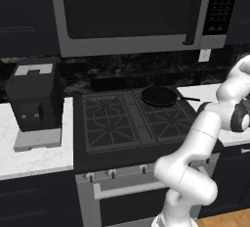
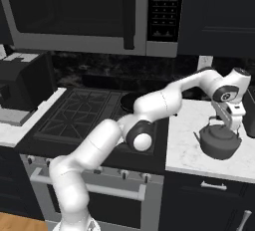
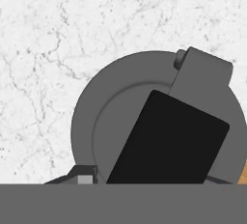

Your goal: Pick the kettle from the counter and place it on a stove burner. Then turn the burner on.

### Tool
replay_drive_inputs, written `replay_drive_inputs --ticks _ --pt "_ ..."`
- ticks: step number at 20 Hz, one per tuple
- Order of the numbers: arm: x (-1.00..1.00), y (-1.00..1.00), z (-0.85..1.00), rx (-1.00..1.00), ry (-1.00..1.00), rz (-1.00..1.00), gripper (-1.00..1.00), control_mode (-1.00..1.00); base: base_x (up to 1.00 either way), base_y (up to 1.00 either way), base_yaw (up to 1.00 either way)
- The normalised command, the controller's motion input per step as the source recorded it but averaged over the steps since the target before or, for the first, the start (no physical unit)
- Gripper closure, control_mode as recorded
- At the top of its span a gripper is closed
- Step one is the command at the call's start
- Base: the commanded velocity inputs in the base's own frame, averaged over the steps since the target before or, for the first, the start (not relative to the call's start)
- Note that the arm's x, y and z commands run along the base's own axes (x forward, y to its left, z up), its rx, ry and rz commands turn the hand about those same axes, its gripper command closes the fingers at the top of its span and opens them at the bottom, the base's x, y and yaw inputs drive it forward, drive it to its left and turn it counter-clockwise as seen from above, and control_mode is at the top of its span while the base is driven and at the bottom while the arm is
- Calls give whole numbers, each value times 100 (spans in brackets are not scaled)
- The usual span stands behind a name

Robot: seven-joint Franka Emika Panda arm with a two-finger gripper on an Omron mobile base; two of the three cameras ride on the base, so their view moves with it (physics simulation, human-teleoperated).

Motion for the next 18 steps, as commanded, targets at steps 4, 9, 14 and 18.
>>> replay_drive_inputs --ticks 4,9,14,18 --pt "-59 -7 0 4 -18 0 100 -100 0 0 0" --pt "-64 0 3 4 -26 0 100 -100 0 0 0" --pt "-72 33 12 2 -35 0 100 -100 0 0 0" --pt "-61 96 18 0 -37 0 100 -100 0 0 0"
